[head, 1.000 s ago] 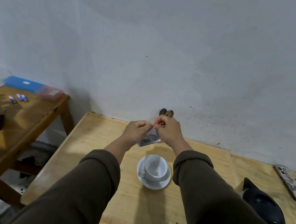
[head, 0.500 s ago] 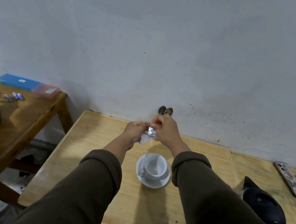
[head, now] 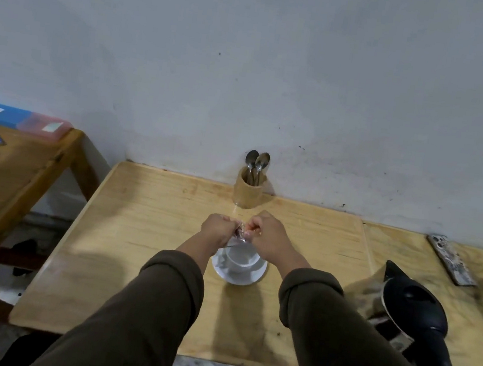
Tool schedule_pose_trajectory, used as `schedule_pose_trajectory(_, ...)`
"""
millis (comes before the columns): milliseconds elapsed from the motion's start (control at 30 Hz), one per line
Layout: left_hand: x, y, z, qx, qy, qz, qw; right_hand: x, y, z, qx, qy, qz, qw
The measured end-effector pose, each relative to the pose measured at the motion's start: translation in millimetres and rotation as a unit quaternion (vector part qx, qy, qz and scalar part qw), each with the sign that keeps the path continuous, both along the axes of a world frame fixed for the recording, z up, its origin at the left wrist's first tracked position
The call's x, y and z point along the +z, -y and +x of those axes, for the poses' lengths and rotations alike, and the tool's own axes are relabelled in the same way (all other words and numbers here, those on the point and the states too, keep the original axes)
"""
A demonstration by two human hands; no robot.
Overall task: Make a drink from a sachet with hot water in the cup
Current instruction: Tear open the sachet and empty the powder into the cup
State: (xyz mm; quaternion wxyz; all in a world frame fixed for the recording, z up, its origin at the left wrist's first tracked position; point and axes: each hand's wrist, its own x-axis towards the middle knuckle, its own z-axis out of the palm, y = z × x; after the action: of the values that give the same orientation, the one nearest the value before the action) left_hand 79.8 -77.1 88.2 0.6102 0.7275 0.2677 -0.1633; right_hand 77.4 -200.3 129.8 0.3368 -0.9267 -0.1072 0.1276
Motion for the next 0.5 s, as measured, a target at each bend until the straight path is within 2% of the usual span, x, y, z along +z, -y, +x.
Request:
schedule_pose_trajectory(300, 1, 11, 0, -0.043, -0.045, 0.15, 0.987, -16, 20, -21, -0.008, -0.067, 0.008, 0.998)
schedule_pose_trajectory(500, 0, 18, 0, -0.077, -0.06, 0.214, 0.972, -21, 28, -27, -0.007, -0.058, 0.01, 0.998)
